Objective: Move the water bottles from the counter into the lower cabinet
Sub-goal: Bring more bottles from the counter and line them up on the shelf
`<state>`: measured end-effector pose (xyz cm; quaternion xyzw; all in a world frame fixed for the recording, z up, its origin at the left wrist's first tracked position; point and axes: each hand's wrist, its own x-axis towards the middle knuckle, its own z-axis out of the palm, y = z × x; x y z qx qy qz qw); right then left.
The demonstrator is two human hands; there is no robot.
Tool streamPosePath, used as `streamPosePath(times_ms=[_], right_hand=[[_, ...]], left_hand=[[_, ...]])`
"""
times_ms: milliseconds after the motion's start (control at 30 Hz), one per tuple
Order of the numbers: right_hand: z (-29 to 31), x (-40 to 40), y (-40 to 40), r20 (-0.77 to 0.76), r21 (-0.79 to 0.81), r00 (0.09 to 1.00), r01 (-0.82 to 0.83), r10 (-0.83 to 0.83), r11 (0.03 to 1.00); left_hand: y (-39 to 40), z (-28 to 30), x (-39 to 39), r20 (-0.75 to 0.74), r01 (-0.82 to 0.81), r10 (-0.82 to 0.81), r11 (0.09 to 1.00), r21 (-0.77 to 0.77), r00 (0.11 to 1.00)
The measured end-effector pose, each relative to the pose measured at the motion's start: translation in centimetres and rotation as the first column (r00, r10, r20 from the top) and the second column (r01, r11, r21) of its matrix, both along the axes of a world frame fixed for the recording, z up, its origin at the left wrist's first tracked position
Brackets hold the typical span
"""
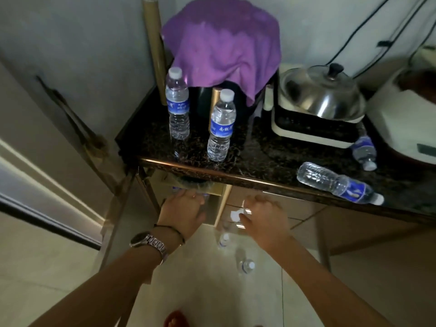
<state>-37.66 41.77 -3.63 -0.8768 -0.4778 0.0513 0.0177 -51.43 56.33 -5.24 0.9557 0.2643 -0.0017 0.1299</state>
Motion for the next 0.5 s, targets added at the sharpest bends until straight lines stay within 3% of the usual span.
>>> streamPosePath(times_ms=[300,500], right_hand=[[4.3,4.5,-10.4,0.008,0.160,0.988,0.151,-0.155,0.975],[6.2,8.4,-21.1,-0.017,0.210,0.962,0.269,-0.271,0.940]], left_hand=[[-9.0,4.8,6.7,0.112,0.091,-0.093,0.996,0.021,0.989],[-18.0,6.4,11.3,0.089,0.156,-0.160,0.987,0.048,0.983]])
